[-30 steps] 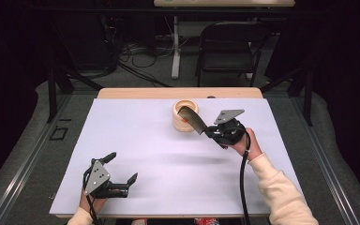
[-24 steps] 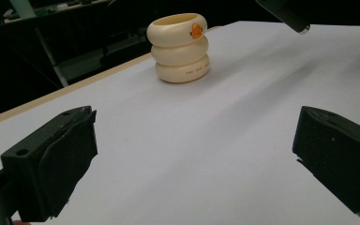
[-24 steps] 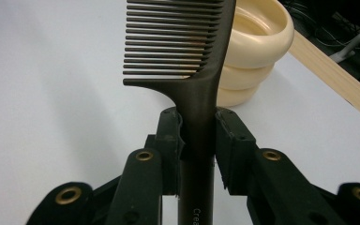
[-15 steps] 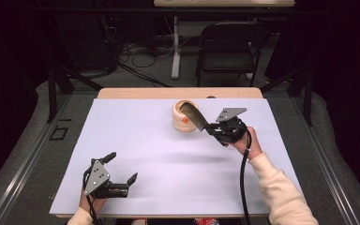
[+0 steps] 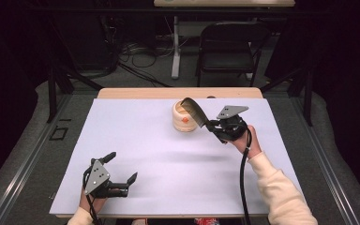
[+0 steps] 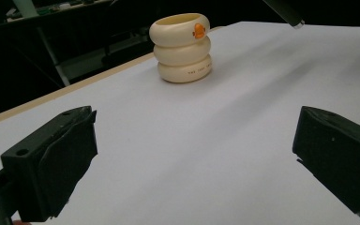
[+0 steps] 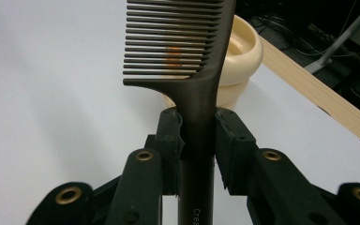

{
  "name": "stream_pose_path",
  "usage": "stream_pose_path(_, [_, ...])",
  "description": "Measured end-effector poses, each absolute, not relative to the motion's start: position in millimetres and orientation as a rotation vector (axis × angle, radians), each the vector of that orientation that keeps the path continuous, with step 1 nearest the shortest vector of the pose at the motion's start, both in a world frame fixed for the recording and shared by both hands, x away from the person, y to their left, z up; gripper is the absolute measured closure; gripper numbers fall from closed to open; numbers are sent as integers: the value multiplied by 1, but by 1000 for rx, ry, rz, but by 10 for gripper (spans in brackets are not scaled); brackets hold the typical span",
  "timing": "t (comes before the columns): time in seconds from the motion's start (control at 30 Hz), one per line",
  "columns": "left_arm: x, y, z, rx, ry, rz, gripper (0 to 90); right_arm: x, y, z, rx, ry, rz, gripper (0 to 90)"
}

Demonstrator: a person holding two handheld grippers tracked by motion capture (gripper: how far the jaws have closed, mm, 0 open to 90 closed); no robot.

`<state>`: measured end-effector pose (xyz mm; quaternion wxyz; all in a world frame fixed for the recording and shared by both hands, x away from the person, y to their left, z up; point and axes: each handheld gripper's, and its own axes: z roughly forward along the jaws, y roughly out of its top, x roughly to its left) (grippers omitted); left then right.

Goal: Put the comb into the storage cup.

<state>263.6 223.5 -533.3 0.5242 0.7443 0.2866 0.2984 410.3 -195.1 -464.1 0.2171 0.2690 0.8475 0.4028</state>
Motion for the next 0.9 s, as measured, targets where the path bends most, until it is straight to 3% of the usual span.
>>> stream_pose_path(0.9, [264, 224, -534, 1775, 691, 719, 1, 422, -188, -449, 745, 2298, 1149, 723])
